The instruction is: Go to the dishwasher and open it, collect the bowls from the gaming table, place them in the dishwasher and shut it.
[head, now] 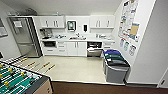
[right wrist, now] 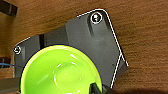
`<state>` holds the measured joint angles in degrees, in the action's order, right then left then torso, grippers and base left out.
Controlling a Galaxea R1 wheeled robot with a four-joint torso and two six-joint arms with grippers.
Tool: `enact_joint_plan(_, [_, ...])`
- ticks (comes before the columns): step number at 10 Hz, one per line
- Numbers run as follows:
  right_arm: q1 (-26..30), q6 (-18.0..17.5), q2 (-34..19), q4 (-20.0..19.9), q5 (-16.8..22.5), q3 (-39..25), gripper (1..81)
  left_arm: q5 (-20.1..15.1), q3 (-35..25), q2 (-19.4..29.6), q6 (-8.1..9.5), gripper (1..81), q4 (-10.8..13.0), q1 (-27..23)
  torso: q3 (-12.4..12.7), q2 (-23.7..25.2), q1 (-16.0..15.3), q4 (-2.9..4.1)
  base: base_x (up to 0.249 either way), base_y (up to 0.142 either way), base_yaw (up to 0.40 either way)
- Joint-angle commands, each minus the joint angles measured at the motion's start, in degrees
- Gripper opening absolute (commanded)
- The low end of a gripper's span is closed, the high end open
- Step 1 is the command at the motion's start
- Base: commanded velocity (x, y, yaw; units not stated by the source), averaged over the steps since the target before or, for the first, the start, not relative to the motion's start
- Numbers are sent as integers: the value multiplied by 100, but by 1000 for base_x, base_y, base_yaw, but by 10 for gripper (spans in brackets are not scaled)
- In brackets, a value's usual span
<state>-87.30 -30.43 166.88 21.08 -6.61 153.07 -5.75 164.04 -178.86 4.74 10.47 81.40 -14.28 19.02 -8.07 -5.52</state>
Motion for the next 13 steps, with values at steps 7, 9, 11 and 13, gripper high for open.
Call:
enact_joint_plan(7, [260, 2, -47, 37, 221, 12, 10, -304, 6, -27, 0, 10, 43, -313, 0, 0, -2, 0, 163, 0, 0])
enact_joint_plan(9, [252, 2, -47, 37, 221, 12, 10, -304, -3, -27, 0, 10, 43, -313, 0, 0, -2, 0, 163, 0, 0])
enact_joint_plan(11, [252, 2, -47, 28, 221, 12, 10, -304, -3, -27, 0, 10, 43, -313, 0, 0, -2, 0, 163, 0, 0])
enact_joint_plan(13, [252, 2, -47, 28, 221, 12, 10, -312, -3, -27, 0, 10, 69, -313, 0, 0, -2, 0, 163, 0, 0])
